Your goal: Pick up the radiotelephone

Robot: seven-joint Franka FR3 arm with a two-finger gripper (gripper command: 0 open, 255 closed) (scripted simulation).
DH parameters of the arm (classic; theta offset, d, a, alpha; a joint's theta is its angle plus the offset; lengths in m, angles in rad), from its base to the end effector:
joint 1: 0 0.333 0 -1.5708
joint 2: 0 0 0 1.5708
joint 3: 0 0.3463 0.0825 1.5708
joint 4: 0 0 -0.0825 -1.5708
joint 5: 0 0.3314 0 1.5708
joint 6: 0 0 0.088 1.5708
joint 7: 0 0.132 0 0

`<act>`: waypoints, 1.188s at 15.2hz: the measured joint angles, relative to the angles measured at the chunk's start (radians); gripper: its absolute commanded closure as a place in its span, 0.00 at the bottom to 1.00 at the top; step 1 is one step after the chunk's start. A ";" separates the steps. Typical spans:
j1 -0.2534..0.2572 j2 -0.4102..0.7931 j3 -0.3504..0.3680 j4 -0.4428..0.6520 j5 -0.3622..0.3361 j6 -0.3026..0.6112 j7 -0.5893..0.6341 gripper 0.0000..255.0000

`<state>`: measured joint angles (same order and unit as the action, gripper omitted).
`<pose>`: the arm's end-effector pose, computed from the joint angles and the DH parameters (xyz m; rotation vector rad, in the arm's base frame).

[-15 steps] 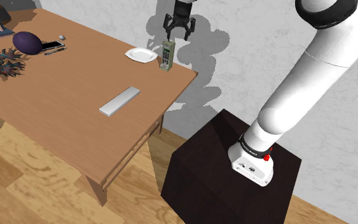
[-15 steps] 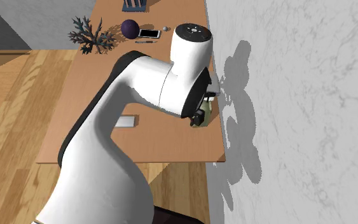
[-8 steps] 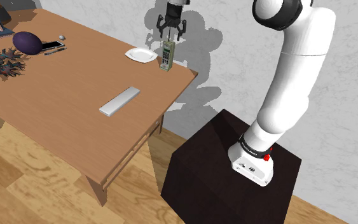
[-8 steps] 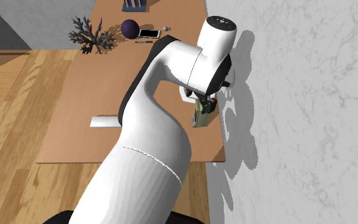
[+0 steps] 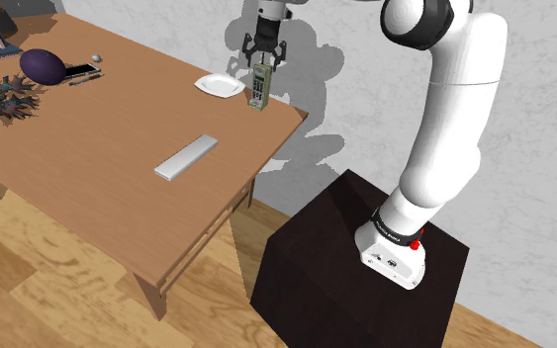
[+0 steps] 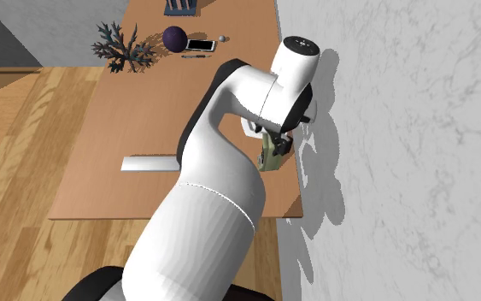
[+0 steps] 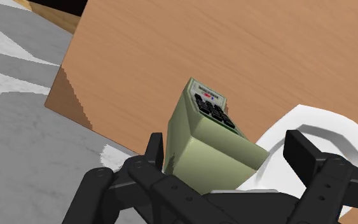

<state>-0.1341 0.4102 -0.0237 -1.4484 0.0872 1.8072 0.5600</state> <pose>0.6301 -0.0882 0.4667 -2.8695 1.1108 0.1003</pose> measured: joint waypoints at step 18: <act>0.000 -0.003 0.000 0.038 -0.001 -0.042 0.004 1.00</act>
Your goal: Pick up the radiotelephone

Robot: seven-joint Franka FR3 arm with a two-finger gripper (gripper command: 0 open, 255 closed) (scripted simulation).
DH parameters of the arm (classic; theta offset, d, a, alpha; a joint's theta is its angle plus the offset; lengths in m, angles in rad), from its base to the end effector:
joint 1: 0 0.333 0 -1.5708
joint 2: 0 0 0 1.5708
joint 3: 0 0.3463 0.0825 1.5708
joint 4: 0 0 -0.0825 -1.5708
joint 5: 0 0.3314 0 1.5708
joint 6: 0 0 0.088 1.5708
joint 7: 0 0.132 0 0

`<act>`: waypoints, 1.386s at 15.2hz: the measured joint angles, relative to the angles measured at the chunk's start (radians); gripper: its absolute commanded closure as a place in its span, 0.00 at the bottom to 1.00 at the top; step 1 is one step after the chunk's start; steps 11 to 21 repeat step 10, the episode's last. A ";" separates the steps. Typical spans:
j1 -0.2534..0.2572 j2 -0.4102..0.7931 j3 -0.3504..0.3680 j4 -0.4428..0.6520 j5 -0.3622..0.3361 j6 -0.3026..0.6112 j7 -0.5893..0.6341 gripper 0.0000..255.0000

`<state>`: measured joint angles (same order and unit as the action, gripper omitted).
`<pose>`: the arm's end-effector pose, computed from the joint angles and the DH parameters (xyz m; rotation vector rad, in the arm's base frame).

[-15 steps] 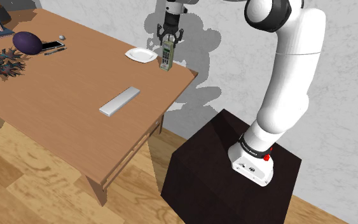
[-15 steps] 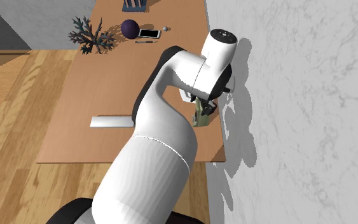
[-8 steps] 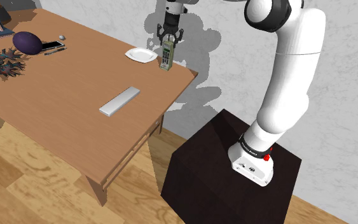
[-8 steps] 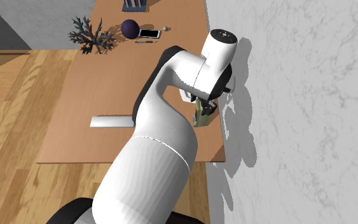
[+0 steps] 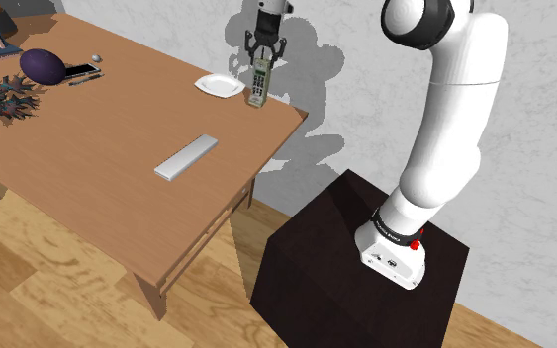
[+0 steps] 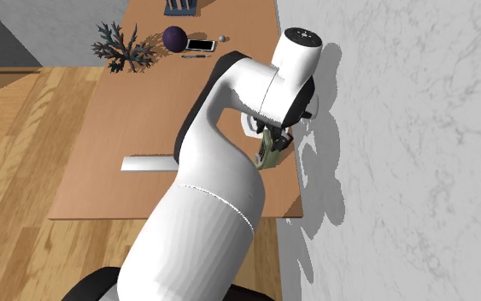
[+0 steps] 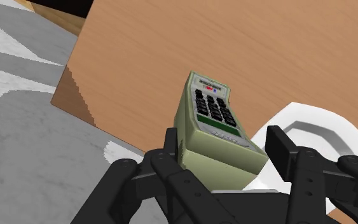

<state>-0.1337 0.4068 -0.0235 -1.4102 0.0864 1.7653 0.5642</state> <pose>0.6295 -0.0873 0.4816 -2.8695 1.1107 0.1011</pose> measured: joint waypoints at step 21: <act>-0.003 0.006 -0.001 0.141 -0.001 -0.134 0.009 1.00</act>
